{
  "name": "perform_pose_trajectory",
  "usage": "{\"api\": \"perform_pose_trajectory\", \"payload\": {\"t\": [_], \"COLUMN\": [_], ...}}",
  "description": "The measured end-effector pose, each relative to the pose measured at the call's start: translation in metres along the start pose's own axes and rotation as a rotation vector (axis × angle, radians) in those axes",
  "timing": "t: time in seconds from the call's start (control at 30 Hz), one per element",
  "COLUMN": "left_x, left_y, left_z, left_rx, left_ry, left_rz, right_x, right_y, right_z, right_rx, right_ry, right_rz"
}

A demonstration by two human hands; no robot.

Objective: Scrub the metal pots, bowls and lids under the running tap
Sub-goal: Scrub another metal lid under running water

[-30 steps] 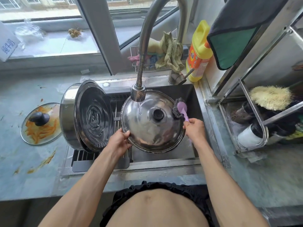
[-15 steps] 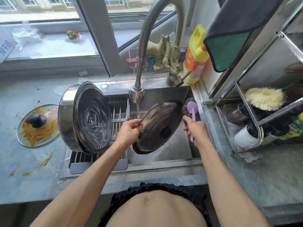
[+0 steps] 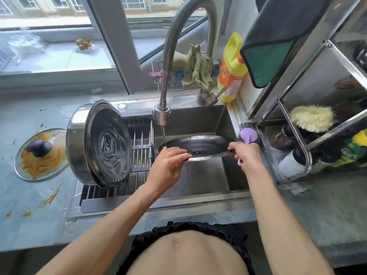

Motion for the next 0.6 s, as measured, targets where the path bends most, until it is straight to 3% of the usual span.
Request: {"api": "perform_pose_trajectory", "payload": {"t": [0.1,0.2,0.27,0.43,0.6], "left_x": [0.019,0.029,0.04,0.071,0.064], "left_y": [-0.009,-0.018,-0.019,-0.026,-0.026], "left_z": [-0.018,-0.037,-0.043,-0.05,-0.066], "left_rx": [-0.127,-0.478,-0.617,-0.571,-0.667], "left_ry": [-0.287,-0.962,-1.215,-1.066,-0.926], "left_rz": [-0.411,-0.755,-0.885,-1.152,-1.074], "right_x": [-0.004,-0.01,-0.013,-0.014,-0.029], "right_y": [0.004,0.006,0.007,0.009,0.015], "right_z": [0.005,0.011,0.017,0.034,0.062], "right_rx": [-0.026,0.001,0.025,0.134,0.189], "right_ry": [0.035,0.025,-0.016,-0.173,-0.031], "right_rz": [0.004,-0.008,-0.022,-0.087,0.01]}}
Point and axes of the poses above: each hand's wrist, its own y-axis towards the middle knuckle, its own z-axis out of the palm, x = y × z, the point moved 6 cm from there along y, towards the middle knuckle, and after that the axes turned 14 degrees about -y, right-handed, at the moved point
